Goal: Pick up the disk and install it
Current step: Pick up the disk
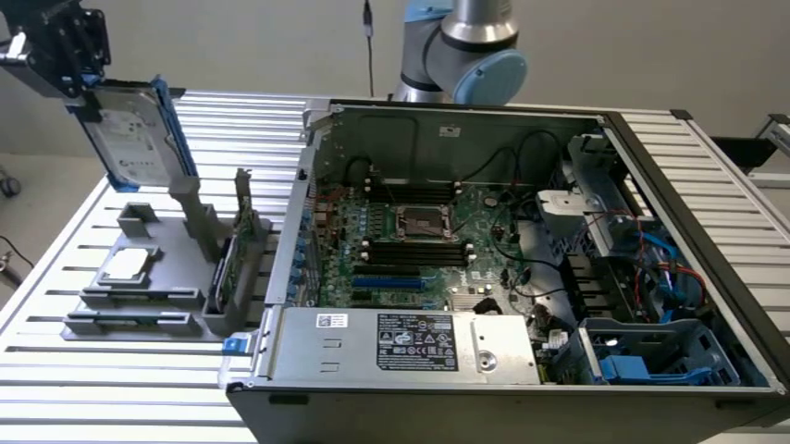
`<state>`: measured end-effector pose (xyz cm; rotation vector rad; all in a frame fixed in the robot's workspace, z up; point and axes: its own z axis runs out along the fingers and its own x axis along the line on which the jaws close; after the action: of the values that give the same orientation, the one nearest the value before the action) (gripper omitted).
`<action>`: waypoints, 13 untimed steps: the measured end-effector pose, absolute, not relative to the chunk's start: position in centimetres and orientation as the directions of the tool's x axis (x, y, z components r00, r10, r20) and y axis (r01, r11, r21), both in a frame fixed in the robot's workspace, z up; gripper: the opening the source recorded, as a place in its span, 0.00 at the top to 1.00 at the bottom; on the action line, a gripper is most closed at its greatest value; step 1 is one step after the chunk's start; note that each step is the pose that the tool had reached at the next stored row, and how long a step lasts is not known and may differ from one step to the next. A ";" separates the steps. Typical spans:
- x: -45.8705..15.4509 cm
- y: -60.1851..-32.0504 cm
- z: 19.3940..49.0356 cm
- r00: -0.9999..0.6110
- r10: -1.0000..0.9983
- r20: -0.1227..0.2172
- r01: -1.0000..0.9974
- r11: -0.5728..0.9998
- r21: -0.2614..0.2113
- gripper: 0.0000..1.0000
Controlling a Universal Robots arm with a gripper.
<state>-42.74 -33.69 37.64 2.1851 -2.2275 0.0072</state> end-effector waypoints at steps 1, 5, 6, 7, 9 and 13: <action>-42.4 -33.7 38.1 -0.019 -1.000 0.018 -1.000 0.019 0.012 0.67; -40.5 -33.7 39.9 -0.019 -1.000 0.018 -1.000 0.019 0.012 0.67; -40.1 -33.8 40.4 -0.019 -1.000 0.018 -1.000 0.019 0.012 0.67; -39.6 -33.8 40.8 -0.019 -1.000 0.018 -1.000 0.019 0.012 0.67; -38.7 -33.9 41.7 -0.019 -1.000 0.018 -1.000 0.019 0.012 0.67; -36.9 -34.2 43.6 -0.019 -1.000 0.017 -1.000 0.019 0.013 0.67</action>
<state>-36.89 -34.16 43.58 2.1851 -2.2276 0.0048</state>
